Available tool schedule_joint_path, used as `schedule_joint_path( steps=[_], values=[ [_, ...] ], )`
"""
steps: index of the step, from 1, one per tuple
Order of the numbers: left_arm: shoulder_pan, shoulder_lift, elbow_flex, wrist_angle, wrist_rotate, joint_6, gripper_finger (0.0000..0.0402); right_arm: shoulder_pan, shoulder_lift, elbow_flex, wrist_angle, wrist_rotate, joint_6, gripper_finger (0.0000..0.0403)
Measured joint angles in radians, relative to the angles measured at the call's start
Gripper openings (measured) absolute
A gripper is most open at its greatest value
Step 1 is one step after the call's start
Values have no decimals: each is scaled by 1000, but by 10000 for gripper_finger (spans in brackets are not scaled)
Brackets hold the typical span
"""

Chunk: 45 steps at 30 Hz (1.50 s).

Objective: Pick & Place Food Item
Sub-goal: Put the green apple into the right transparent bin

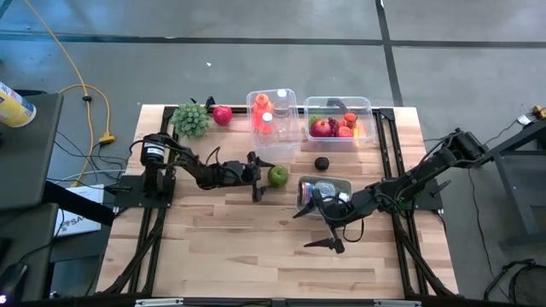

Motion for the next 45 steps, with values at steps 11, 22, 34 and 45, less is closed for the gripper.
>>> schedule_joint_path(
  steps=[11,22,34,45],
  values=[
    [-98,-134,-5,-151,9,88,344,-1,0,0,0,63,62,382],
    [-174,-377,-5,-443,-34,117,344,-14,57,0,2,114,197,382],
    [-144,-372,-3,-374,-53,-8,344,-51,166,2,161,121,155,382],
    [-69,-257,-2,-256,82,-100,344,-67,169,0,164,118,133,382]
  ],
)
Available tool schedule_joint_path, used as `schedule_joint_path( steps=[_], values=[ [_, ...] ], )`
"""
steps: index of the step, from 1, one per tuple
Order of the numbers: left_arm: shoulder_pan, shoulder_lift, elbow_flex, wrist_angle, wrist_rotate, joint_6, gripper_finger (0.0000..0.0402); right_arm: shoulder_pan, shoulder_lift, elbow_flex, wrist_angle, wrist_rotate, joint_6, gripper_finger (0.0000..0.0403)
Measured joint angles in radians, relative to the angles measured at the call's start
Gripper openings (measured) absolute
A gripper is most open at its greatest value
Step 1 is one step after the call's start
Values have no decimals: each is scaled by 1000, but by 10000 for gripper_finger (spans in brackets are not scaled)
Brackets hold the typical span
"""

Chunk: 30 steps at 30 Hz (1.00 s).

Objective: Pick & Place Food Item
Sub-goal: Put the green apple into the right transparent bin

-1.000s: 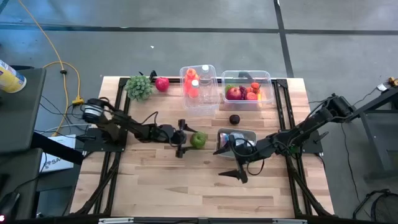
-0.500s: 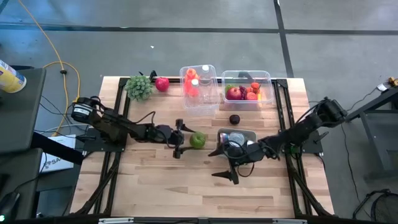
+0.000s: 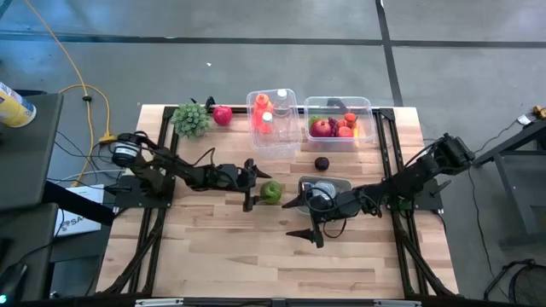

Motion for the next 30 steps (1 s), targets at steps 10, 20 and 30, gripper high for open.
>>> schedule_joint_path(
  steps=[10,20,30],
  values=[
    [0,108,4,100,6,-39,344,-25,0,0,-3,0,0,382],
    [0,216,5,136,20,-84,344,-70,0,0,-6,0,0,382],
    [7,280,5,168,56,-135,344,-99,-1,0,-15,0,0,382]
  ],
)
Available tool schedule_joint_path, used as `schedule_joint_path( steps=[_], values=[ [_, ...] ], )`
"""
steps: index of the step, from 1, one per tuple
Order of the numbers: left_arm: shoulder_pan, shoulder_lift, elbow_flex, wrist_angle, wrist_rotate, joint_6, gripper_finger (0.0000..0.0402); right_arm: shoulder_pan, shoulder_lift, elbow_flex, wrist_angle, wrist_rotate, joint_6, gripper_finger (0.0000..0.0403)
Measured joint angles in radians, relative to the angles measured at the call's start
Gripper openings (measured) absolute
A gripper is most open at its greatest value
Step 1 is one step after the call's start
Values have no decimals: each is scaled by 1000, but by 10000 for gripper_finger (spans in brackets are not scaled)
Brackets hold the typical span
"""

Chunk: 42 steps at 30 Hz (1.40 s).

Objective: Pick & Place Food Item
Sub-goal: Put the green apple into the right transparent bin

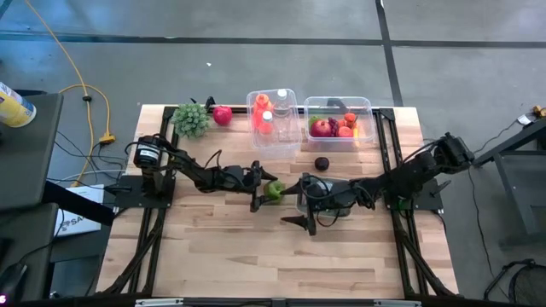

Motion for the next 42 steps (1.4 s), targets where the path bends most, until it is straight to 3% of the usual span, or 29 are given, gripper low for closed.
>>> schedule_joint_path(
  steps=[9,18,22,25,28,31,35,42],
  values=[
    [28,15,0,-22,62,-4,343,0,0,0,-34,-1,0,382],
    [35,31,0,7,101,48,293,5,0,0,-24,-9,101,382],
    [34,31,0,6,114,66,290,9,0,0,-24,-59,116,382],
    [34,-4,-1,-33,164,70,288,8,0,0,-16,-180,113,382],
    [30,-104,-8,-124,260,62,289,9,0,0,11,-320,79,382],
    [23,-260,-8,-296,270,105,294,10,0,0,39,-380,52,382],
    [-10,-487,-14,-514,188,139,296,9,0,0,48,-386,25,382],
    [-112,-773,-9,-650,44,123,297,36,0,0,69,-333,-65,382]
  ],
)
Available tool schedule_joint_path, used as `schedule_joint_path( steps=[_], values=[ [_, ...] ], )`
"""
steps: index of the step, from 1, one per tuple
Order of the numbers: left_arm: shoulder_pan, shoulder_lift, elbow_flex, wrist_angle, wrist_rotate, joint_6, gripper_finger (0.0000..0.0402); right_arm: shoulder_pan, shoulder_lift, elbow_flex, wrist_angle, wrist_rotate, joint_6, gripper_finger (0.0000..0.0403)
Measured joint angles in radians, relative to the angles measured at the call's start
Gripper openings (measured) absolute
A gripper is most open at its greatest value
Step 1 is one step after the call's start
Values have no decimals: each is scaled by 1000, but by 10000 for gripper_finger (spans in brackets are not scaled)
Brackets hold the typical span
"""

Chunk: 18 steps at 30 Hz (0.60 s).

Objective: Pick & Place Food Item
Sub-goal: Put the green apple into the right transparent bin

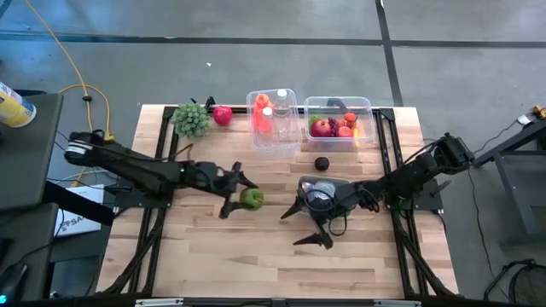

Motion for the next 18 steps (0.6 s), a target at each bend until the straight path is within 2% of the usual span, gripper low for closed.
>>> schedule_joint_path(
  steps=[5,9,12,15,18],
  values=[
    [-80,-123,12,8,-122,25,297,6,0,0,151,68,-80,382],
    [-117,-171,32,9,-145,-51,298,5,0,0,284,174,-96,382],
    [-124,-169,62,29,-154,-194,298,5,-1,2,325,249,-154,382],
    [-130,-148,80,51,-155,-237,298,0,-1,21,320,325,-175,382],
    [-134,-121,91,90,-152,-260,298,-9,-1,42,301,307,-175,382]
  ],
)
